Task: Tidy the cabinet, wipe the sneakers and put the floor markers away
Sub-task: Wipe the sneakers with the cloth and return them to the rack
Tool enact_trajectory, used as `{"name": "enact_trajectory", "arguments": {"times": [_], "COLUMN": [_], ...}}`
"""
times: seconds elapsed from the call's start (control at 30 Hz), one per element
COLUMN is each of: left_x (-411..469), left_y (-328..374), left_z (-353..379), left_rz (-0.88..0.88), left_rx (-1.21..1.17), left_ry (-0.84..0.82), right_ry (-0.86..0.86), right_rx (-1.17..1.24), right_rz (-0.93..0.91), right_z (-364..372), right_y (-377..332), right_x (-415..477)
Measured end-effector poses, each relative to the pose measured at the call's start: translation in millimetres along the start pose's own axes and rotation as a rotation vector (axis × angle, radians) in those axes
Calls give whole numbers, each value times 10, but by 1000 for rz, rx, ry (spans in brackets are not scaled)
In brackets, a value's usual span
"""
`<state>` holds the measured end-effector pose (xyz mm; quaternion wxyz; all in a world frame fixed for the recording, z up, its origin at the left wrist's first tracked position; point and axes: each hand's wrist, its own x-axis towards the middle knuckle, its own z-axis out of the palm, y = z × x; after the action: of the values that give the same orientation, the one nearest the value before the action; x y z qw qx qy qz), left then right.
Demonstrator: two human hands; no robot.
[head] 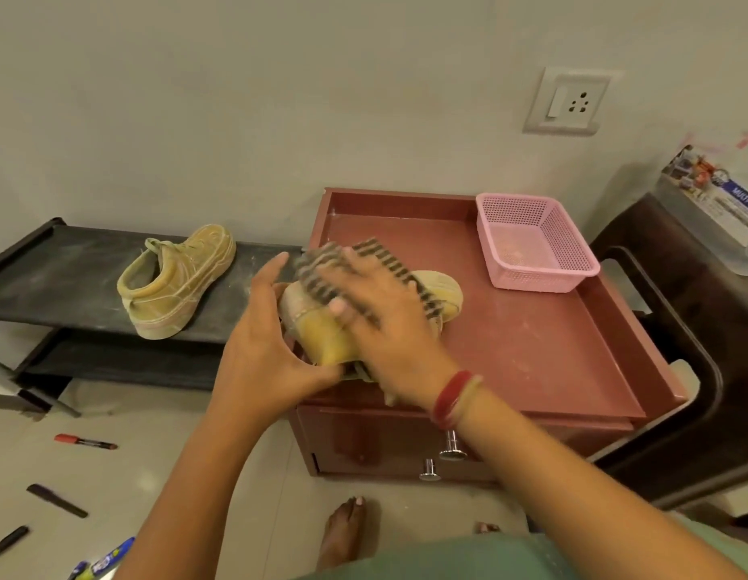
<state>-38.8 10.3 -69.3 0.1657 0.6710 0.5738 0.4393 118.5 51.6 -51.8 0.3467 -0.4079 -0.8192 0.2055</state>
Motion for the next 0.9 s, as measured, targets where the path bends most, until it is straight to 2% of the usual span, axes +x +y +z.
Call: {"name": "enact_trajectory", "arguments": {"times": [0.07,0.13,0.23,0.37,0.43,0.5,0.6,0.63,0.7,0.73,0.8,0.87,0.9], "left_x": [-8,-19,-42,-37,-20,-10,-4,-4,6,15,26,24,18], "left_y": [28,29,-12,2,27,37,9,1,-2,6,28,37,37], "left_z": [4,1,-30,-46,-32,-22,-25,-25,-27,-25,-26,-31,-31], "left_rz": [39,79,108,85,57,17,-49,-66,-82,-83,-68,-46,-37], "left_rx": [10,43,52,29,18,18,17,15,18,21,29,43,49], "left_ry": [6,3,-33,-50,-43,-30,-18,-16,-12,-10,-10,-12,-12], "right_ry": [-106,-95,-103,-57,-53,4,202,297,399,351,121,-50,-59], "right_rx": [-285,-345,-271,-320,-230,-22,412,502,479,406,196,-40,-121], "right_rz": [-139,-193,-130,60,155,285,597,627,470,327,86,-22,-37], "right_z": [157,178,117,-54,-124,-174,-329,-385,-421,-386,-199,-5,46], "right_y": [-80,-31,172,611,847,1068,1137,1069,804,635,320,187,182], "right_x": [-72,-98,-147,-255,-254,-234,-178,-168,-156,-161,-183,-199,-185]}}
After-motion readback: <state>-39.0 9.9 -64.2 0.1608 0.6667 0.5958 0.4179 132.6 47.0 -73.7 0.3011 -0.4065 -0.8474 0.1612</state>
